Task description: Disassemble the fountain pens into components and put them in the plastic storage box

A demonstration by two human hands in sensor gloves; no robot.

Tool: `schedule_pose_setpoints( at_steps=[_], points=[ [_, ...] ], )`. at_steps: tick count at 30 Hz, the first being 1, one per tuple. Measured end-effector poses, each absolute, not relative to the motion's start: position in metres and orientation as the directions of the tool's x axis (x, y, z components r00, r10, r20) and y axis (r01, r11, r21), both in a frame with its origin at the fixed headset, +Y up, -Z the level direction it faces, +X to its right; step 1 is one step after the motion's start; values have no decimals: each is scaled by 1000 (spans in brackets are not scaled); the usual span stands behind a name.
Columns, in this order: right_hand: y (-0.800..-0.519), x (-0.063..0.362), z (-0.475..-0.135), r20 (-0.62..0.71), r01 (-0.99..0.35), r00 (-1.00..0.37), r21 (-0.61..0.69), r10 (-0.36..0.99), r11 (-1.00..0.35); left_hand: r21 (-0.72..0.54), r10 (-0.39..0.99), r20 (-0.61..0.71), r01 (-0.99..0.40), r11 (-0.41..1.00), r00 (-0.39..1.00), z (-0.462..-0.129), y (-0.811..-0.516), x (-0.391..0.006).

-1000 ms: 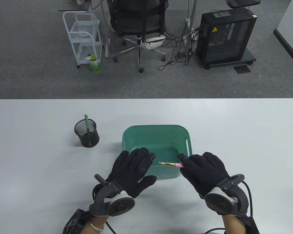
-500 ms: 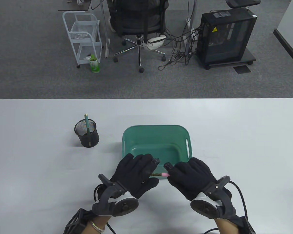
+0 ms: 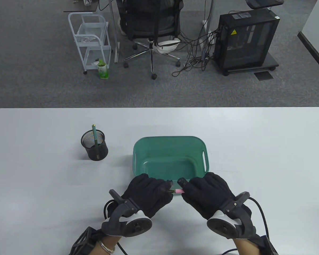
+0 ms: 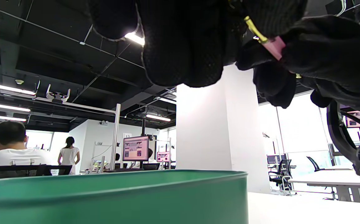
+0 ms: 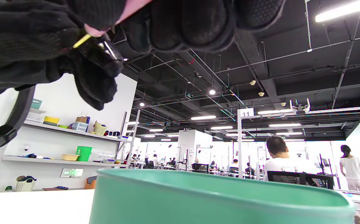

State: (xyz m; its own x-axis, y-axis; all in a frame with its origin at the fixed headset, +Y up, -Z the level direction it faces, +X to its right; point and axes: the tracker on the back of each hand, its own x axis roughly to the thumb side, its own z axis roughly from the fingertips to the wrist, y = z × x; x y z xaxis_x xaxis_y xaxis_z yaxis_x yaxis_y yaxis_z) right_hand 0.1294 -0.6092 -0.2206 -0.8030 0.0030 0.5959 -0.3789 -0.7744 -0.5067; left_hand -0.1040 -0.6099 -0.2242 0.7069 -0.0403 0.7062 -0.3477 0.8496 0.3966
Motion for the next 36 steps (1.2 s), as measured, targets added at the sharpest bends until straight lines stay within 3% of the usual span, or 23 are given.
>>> schedule_pose_setpoints(
  at_steps=[6, 22, 36],
  points=[
    [-607, 130, -218, 624, -426, -781, -488, 37, -762, 398, -17, 757, -439, 806, 654, -221, -607, -108],
    [-605, 127, -210, 661, -466, -750, -519, 8, -716, 304, 38, 816, -484, 821, 577, -221, -604, -111],
    [-606, 130, -211, 639, -434, -769, -537, -13, -723, 385, 1, 773, -471, 794, 635, -220, -606, -114]
  ],
)
